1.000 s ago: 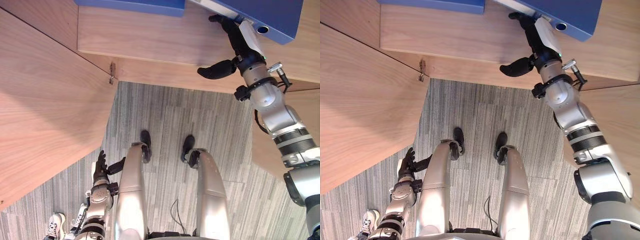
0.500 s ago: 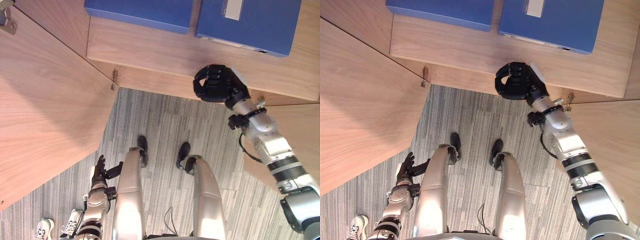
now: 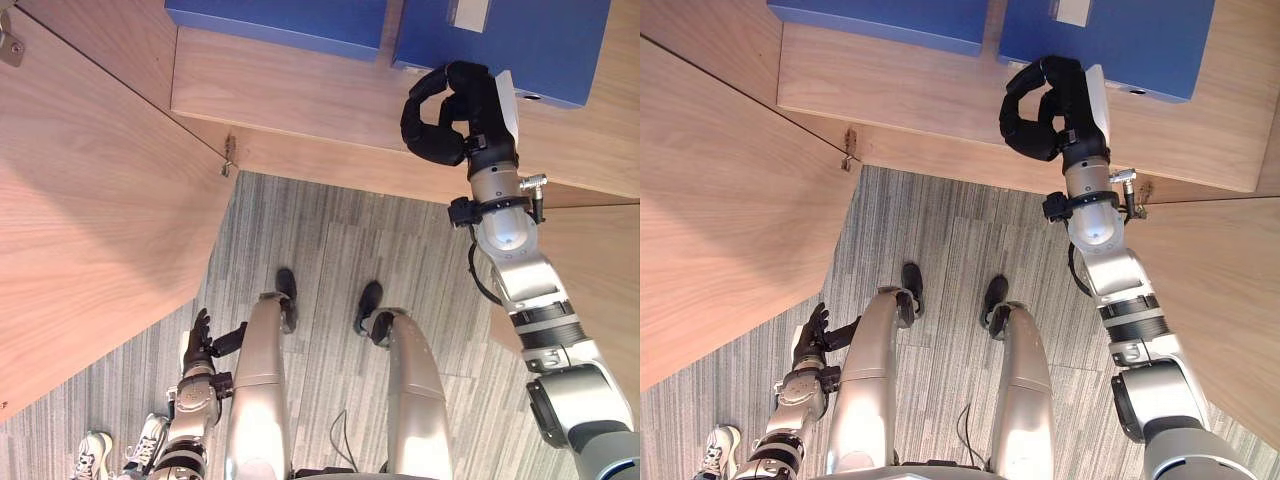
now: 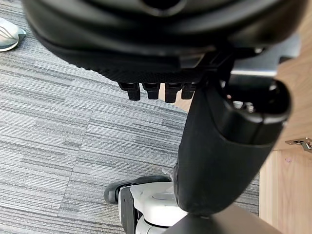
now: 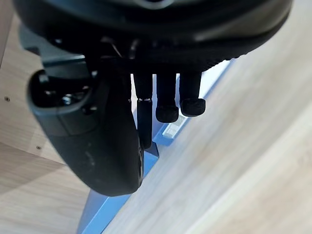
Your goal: Walk over to the cabinet, pick up the folder, carry it to the office cabinet, place the folder inside the office cabinet, then close the office cabinet door
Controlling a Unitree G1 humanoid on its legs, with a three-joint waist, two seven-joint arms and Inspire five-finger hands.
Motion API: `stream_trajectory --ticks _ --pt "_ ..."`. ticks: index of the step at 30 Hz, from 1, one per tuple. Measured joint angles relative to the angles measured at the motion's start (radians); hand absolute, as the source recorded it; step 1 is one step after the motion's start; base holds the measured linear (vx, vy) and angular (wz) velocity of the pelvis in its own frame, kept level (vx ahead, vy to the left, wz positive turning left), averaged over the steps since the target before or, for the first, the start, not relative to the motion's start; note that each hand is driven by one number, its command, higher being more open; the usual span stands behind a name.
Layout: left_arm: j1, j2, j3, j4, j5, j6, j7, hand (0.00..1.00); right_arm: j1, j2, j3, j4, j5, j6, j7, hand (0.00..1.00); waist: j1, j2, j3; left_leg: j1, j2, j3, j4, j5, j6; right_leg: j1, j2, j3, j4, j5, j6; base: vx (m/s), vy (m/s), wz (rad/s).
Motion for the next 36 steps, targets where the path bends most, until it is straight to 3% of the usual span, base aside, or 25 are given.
stream_trajectory --ticks 3,4,11,15,20,24,27,29,33,34,36 --pt "-0.006 -0.011 0.002 -0.003 0.000 -0.001 0.024 1.00 -0.059 0.002 0.000 0.071 -0.099 0.037 -0.022 0.00 0.008 0.007 0.004 -0.011 -0.003 -0.001 0.000 0.002 0.002 -0.010 -0.003 -0.001 0.002 0.000 0.000 -0.05 -0.040 0.04" --pt "-0.020 -0.030 0.002 -0.002 -0.001 -0.001 0.052 1.00 -0.142 0.047 -0.001 0.194 -0.162 0.086 -0.061 0.00 0.013 0.033 0.020 -0.025 -0.008 -0.010 0.001 0.004 0.002 -0.017 -0.008 -0.009 0.002 0.000 0.000 -0.11 -0.106 0.08" --pt "-0.025 -0.032 0.008 -0.003 -0.003 -0.006 0.070 1.00 -0.261 0.103 -0.001 0.310 -0.196 0.086 -0.124 0.00 0.004 0.039 0.023 -0.046 -0.012 -0.010 0.001 0.014 0.002 -0.042 -0.012 -0.008 0.013 0.000 0.000 -0.07 -0.059 0.03" --pt "-0.053 -0.036 0.020 -0.006 -0.008 -0.016 0.091 1.00 -0.329 0.129 -0.002 0.362 -0.129 0.075 -0.191 0.00 -0.004 0.041 0.024 -0.082 -0.018 -0.017 -0.003 0.034 0.003 -0.077 -0.019 -0.013 0.020 0.008 0.001 -0.09 -0.048 0.06" --pt "-0.071 -0.043 0.020 -0.018 -0.023 -0.018 0.090 1.00 -0.351 0.128 -0.014 0.358 0.025 0.073 -0.194 0.00 -0.003 0.050 0.029 -0.087 -0.027 -0.017 -0.020 0.054 0.006 -0.085 -0.027 -0.017 0.017 0.018 0.008 -0.10 -0.036 0.07" --pt "-0.073 -0.050 0.022 -0.023 -0.023 -0.011 0.089 1.00 -0.155 0.137 -0.036 0.091 0.089 0.082 -0.190 0.00 0.004 0.053 0.033 -0.075 -0.024 -0.016 -0.031 0.066 0.014 -0.069 -0.025 -0.022 0.001 0.033 0.000 -0.04 -0.020 0.01" --pt "-0.066 -0.048 0.026 -0.025 -0.020 0.014 0.086 1.00 0.137 0.205 -0.043 -0.107 0.093 0.076 -0.167 0.00 0.001 0.051 0.052 0.043 -0.019 -0.012 -0.062 0.059 0.008 0.061 -0.018 -0.034 -0.050 0.034 0.000 0.04 -0.023 0.03" --pt "-0.025 -0.053 0.018 -0.040 -0.016 0.017 0.071 1.00 0.386 0.274 -0.028 -0.206 0.093 0.051 -0.105 0.00 -0.007 0.051 0.052 0.198 -0.011 0.007 -0.109 0.041 0.006 0.217 -0.001 -0.028 -0.125 0.041 0.008 0.05 -0.018 -0.14" --pt "0.039 -0.078 -0.033 -0.052 0.003 0.019 0.026 1.00 0.698 0.349 0.021 -0.282 0.093 -0.007 0.023 0.00 -0.041 0.033 0.035 0.437 0.011 0.078 -0.216 0.023 -0.001 0.432 0.034 0.012 -0.279 0.087 0.018 0.05 0.030 -0.42" --pt "0.041 -0.079 -0.040 -0.048 0.003 0.020 0.023 1.00 0.712 0.355 0.020 -0.279 0.093 -0.008 0.028 0.00 -0.043 0.032 0.032 0.451 0.013 0.082 -0.224 0.023 -0.001 0.445 0.037 0.015 -0.291 0.090 0.018 0.06 0.037 -0.47" --pt "0.053 -0.064 -0.064 0.027 0.028 0.025 -0.005 1.00 0.784 0.400 0.002 -0.138 0.079 -0.026 0.069 0.00 -0.069 0.003 -0.021 0.572 0.015 0.126 -0.314 0.036 -0.003 0.552 0.061 0.045 -0.411 0.135 0.025 0.10 0.021 -0.45"
